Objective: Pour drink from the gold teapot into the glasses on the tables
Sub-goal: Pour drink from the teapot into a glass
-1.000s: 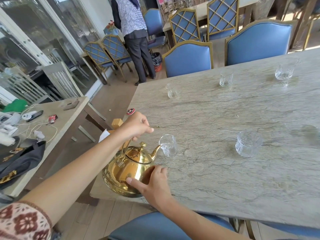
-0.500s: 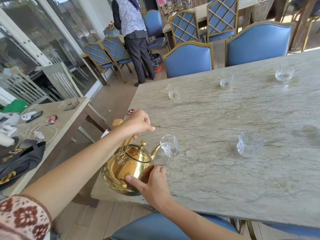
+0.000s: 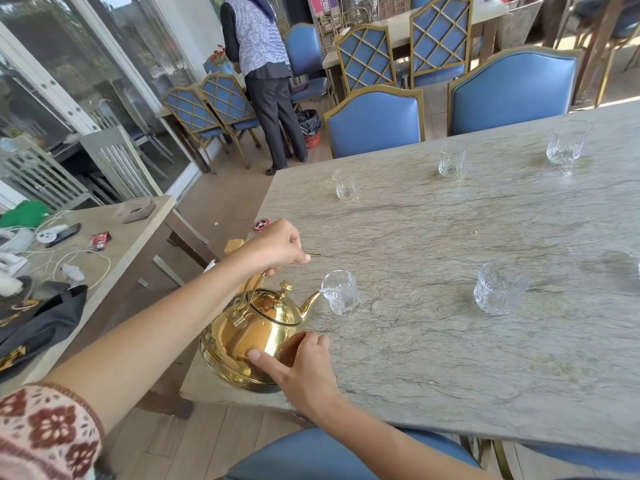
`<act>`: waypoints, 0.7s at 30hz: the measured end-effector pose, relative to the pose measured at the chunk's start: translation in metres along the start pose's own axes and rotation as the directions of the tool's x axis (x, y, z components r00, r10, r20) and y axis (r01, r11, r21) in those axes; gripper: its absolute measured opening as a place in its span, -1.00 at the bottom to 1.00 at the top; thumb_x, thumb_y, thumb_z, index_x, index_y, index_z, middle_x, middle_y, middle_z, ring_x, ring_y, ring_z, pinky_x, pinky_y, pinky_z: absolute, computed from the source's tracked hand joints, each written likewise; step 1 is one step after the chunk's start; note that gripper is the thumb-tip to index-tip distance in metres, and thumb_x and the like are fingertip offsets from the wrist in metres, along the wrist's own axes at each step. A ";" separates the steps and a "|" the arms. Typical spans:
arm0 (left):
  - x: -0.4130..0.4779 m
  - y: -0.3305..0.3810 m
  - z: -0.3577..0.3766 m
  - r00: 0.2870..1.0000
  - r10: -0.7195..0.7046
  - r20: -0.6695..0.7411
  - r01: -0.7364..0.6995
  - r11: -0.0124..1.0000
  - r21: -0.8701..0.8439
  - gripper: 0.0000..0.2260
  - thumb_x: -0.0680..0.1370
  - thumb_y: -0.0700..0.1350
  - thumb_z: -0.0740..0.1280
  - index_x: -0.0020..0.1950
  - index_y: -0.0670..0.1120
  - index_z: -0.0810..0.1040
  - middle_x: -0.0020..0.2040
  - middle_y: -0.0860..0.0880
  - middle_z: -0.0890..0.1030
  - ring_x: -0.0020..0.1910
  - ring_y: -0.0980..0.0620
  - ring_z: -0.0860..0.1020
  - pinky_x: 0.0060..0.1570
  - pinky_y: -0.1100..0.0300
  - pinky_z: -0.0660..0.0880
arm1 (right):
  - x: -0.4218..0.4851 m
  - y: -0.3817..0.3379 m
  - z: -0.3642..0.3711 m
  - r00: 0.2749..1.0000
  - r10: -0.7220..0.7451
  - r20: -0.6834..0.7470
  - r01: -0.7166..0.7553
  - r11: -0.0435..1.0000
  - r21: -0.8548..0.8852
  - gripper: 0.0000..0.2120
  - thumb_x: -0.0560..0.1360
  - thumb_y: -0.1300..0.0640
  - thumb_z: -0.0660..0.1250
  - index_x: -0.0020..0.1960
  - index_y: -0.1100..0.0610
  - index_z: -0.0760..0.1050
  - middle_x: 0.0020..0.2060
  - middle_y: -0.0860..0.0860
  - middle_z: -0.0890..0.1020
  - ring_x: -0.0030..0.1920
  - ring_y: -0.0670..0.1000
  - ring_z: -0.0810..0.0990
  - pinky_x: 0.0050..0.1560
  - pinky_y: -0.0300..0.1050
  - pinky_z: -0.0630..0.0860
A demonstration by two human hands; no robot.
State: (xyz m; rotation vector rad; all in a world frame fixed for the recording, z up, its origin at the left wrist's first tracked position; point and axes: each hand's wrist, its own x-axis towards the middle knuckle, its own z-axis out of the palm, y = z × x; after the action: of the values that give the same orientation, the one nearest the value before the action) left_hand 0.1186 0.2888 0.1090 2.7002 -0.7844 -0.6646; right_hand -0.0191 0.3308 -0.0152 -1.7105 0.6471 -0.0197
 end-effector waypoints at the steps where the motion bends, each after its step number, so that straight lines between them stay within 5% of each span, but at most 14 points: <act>1: 0.000 0.000 0.000 1.000 -0.002 -0.003 0.002 1.000 -0.003 -0.78 0.51 -0.15 0.42 0.00 -0.30 0.55 -0.47 -0.03 0.33 -0.57 0.04 0.27 -0.56 0.30 0.27 | 0.000 0.000 0.001 1.000 0.000 -0.003 0.000 1.000 0.001 -0.16 0.35 -0.41 0.41 0.28 0.25 0.36 0.16 0.07 0.36 0.24 0.08 0.45 0.33 -0.03 0.49; 21: -0.002 -0.015 0.000 0.998 0.058 -0.034 -0.058 0.998 0.010 -0.74 0.51 -0.11 0.42 0.04 -0.29 0.55 -0.46 -0.03 0.37 -0.59 0.05 0.29 -0.58 0.31 0.27 | 0.000 0.000 0.010 0.999 0.016 -0.033 -0.017 1.000 -0.012 -0.14 0.37 -0.37 0.42 0.35 0.26 0.32 0.13 0.03 0.31 0.27 0.05 0.41 0.37 -0.10 0.44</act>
State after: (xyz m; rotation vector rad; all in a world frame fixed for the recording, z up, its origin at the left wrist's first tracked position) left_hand 0.1236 0.3025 0.1047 2.6785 -0.8554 -0.6016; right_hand -0.0156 0.3395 -0.0178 -1.7197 0.6872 -0.0328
